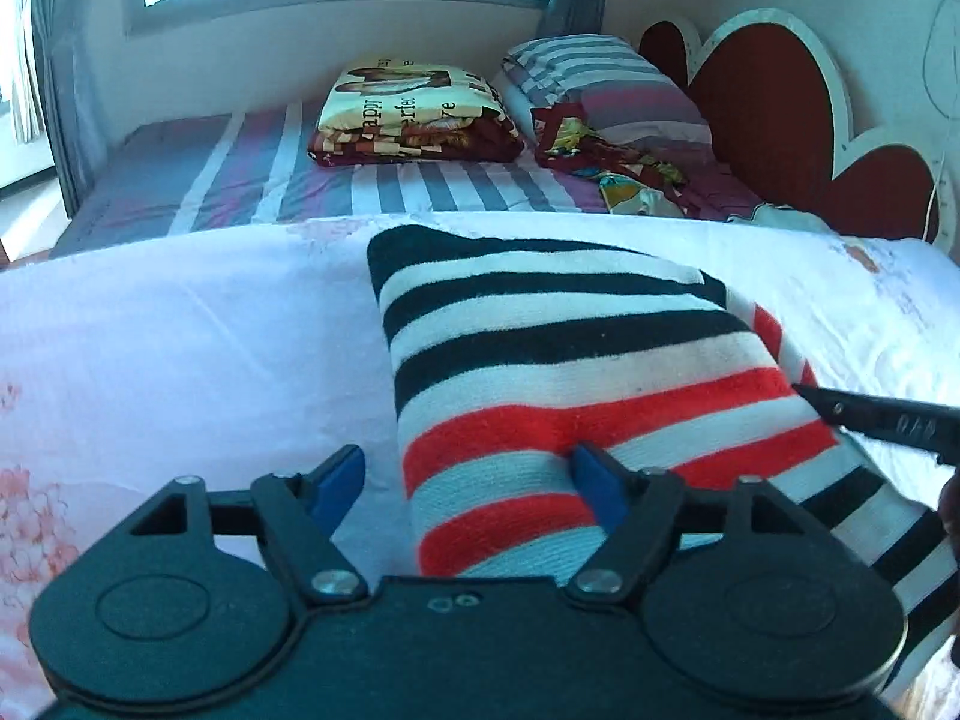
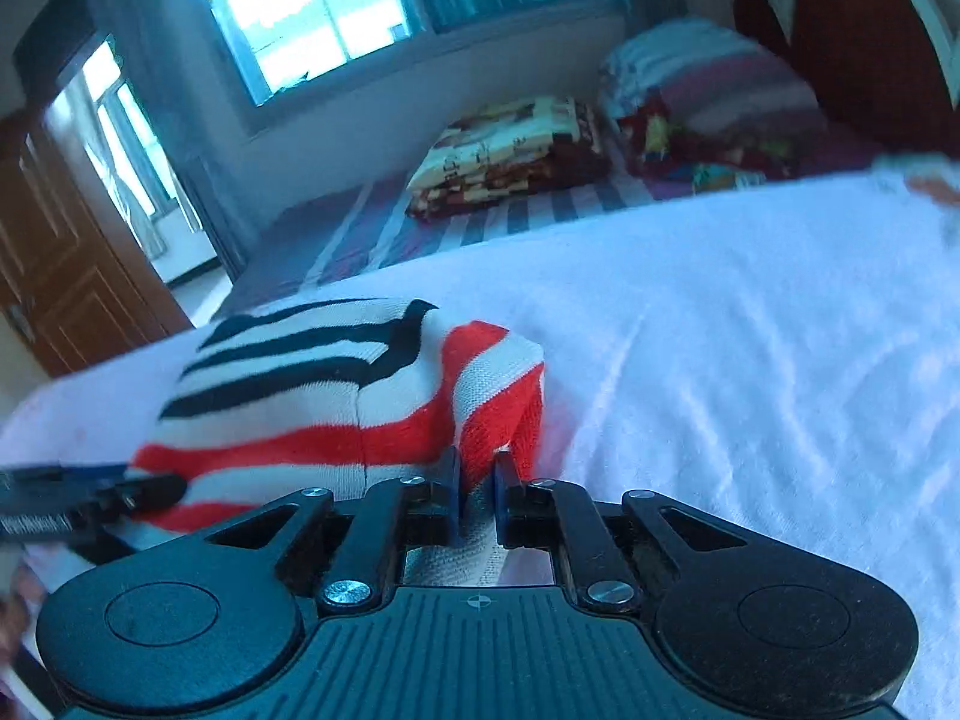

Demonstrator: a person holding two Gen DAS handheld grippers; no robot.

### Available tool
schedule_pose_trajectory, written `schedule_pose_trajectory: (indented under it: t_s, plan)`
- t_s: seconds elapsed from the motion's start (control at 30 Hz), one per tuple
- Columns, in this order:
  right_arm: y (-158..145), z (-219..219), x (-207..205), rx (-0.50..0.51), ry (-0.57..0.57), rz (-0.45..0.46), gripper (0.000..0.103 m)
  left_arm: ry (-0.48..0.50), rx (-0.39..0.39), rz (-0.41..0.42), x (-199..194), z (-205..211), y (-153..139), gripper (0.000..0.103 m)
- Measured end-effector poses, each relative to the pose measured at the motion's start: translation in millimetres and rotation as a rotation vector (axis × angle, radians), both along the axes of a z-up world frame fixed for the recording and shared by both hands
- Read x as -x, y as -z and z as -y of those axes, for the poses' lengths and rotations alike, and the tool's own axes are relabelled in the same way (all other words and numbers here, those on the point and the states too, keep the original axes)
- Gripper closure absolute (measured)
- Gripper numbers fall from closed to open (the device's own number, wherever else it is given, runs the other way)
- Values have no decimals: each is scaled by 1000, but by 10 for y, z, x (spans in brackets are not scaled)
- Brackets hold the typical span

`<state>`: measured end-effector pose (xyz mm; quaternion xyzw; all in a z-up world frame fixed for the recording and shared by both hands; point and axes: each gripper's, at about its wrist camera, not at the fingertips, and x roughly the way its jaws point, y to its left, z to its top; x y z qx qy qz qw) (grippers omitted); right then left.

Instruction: Fold small clothes

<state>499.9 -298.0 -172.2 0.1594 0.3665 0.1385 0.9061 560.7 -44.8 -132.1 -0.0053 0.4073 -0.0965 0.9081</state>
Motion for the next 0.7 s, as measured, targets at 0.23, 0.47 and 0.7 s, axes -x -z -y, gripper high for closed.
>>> schedule_pose_trajectory:
  t_s: [0.23, 0.47, 0.7]
  plan:
    - [-577, 170, 510, -43, -15, 112, 94, 27, 107, 36, 487, -210, -274, 49]
    - [-236, -345, 672, 202, -122, 74, 94, -24, 69, 37, 573, -115, -113, 30]
    - [-524, -275, 950, 156, -120, 109, 94, -7, 51, 69, 939, -162, -348, 43]
